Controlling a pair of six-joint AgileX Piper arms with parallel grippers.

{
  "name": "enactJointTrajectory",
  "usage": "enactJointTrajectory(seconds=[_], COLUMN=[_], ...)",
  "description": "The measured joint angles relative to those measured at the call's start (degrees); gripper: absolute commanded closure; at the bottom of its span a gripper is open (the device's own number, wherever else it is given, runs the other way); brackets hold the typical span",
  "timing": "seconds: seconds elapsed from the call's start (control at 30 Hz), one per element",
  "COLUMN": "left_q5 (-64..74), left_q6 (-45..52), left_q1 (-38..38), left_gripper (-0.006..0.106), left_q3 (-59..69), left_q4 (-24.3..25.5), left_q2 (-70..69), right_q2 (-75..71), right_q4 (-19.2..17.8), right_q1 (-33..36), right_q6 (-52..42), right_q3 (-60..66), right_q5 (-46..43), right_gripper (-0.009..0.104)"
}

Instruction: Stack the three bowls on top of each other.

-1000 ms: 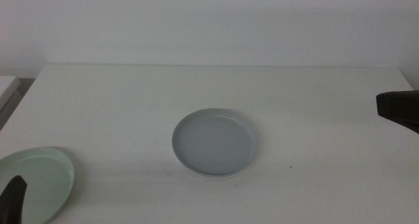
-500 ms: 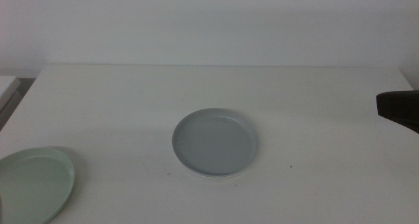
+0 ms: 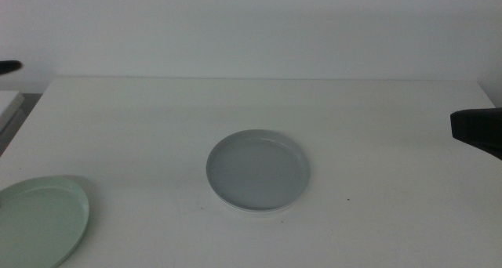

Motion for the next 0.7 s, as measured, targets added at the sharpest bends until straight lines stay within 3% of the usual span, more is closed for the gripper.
enactJointTrajectory(seconds=[0.17,0.33,0.7], left_q5=[1.4,1.5,1.6], left_q6=[0.0,-0.5,13.3], left_q1=[0.0,0.9,15.8], left_gripper=[0.007,0.007,0.007], left_q3=[0.0,-0.8,-4.9], left_q4=[-1.3,0.5,-2.2], left_q2=[6.5,12.4,30.6], right_q2=[0.0,0.0,0.0], right_q4=[0.0,0.0,0.0], right_q1=[0.0,0.0,0.0], right_q6=[0.0,0.0,0.0], right_q3=[0.0,0.0,0.0], right_q5=[0.0,0.0,0.0], right_gripper=[0.002,0.002,0.002])
